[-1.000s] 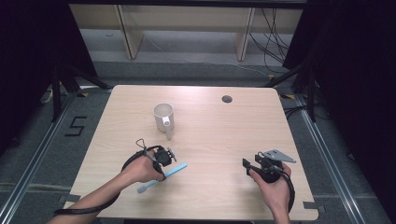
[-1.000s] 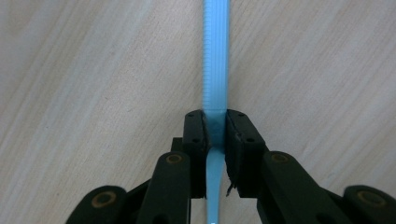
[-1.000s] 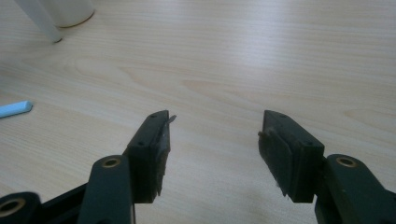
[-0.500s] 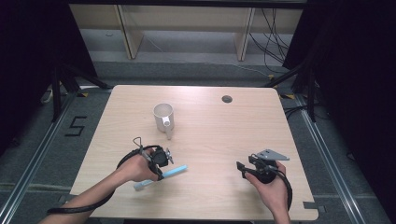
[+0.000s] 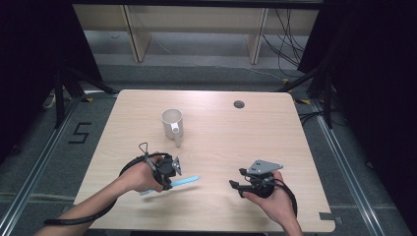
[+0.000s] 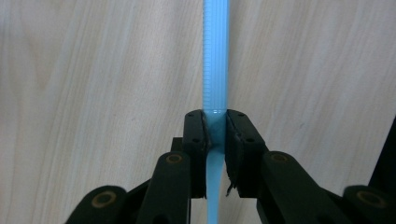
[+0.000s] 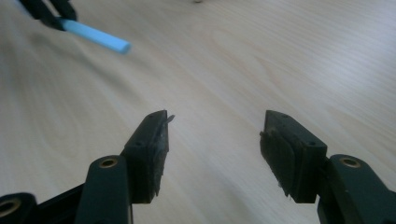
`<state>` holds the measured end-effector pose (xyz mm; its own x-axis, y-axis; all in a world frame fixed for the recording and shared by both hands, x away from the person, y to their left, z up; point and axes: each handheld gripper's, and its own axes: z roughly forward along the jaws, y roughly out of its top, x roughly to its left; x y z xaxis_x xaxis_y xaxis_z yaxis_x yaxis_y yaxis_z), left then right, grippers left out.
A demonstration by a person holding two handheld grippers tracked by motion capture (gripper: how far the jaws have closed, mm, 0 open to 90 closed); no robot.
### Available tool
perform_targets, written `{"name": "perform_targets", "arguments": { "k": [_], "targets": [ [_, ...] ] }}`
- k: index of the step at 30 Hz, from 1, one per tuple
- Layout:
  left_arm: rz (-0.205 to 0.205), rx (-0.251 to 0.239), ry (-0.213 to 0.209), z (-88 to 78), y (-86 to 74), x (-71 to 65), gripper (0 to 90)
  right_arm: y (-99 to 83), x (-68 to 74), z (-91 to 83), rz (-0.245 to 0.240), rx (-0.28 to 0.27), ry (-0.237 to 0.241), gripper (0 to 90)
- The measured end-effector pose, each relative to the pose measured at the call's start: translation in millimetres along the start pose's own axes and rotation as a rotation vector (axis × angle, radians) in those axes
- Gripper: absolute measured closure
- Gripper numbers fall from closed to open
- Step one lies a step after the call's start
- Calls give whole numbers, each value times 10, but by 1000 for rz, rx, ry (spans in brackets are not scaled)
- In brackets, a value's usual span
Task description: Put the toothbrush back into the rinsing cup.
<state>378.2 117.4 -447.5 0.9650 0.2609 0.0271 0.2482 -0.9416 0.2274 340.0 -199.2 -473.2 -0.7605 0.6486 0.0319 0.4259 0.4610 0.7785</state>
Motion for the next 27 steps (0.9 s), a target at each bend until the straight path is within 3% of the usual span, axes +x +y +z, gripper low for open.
{"name": "perform_targets", "arguments": {
  "k": [1, 2, 6, 8, 9, 11, 20, 25, 27],
  "targets": [
    [8, -6, -2, -8, 9, -6, 781, 0, 0, 0, 0, 0, 0, 422],
    [24, -14, -5, -21, 30, -17, 781, 17, 52, 32, -39, -2, 42, 422],
    [58, -30, -3, -38, 63, -38, 781, 37, 164, 67, -41, 15, 90, 431],
    [76, -33, -9, -47, 86, -57, 781, 58, 187, 98, -107, 0, 111, 434],
    [77, -36, -14, -53, 97, -69, 781, 65, 222, 106, -98, 4, 129, 434],
    [88, -39, -25, -68, 130, -96, 781, 94, 270, 136, -128, -10, 166, 434],
    [150, -27, -36, -85, 213, -172, 781, 162, 353, 233, -188, -39, 212, 430],
    [189, -35, -59, -89, 278, -239, 781, 200, 395, 331, -224, -53, 266, 433],
    [193, -37, -65, -89, 287, -249, 781, 198, 412, 342, -209, -47, 275, 435]
  ]
}}
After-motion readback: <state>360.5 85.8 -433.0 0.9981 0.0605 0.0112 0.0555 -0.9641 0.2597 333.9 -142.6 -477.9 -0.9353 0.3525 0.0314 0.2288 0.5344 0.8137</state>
